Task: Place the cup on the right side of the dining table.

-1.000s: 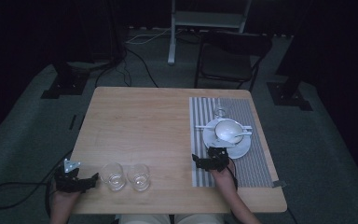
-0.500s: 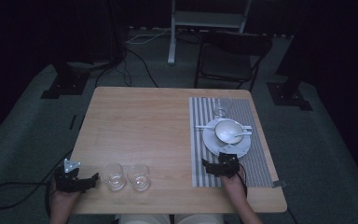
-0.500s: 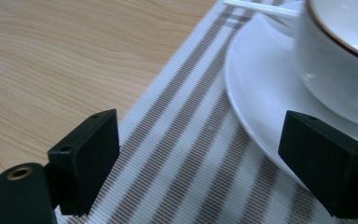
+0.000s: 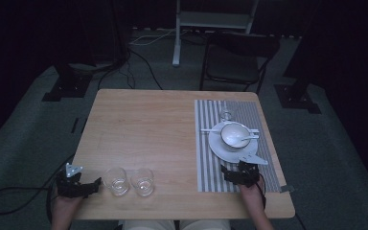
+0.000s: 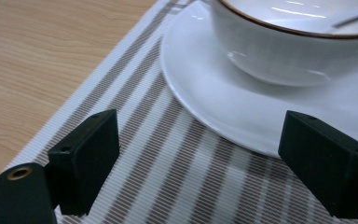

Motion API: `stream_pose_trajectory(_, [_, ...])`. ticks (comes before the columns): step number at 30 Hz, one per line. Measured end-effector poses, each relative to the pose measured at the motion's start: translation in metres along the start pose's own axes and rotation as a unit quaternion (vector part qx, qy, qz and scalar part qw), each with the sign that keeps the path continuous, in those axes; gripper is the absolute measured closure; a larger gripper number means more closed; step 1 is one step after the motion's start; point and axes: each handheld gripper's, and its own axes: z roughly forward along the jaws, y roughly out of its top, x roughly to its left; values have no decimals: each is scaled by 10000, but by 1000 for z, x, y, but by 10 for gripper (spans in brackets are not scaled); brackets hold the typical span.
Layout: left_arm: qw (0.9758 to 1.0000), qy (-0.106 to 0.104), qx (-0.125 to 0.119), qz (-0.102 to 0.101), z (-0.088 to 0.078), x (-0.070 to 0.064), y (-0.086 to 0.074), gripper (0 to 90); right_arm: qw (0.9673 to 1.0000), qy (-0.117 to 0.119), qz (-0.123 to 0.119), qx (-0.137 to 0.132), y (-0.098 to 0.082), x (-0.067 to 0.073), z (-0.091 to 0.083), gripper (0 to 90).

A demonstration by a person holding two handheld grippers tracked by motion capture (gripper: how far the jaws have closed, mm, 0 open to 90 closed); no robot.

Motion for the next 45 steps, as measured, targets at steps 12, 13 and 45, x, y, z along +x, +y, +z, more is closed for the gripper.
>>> stream_pose_trajectory(12, [10000,-13,2,18,0,0,0,7,9991,-361,223,-18,-16,-25,-11,121])
stream_pose_trajectory(13, [10000,-13,2,18,0,0,0,7,9990,-391,232,-26,-16,-27,-12,121])
stream_pose_trajectory(45, [10000,-5,0,7,0,-1,0,7,9900,-1246,657,-81,-32,-74,-34,121])
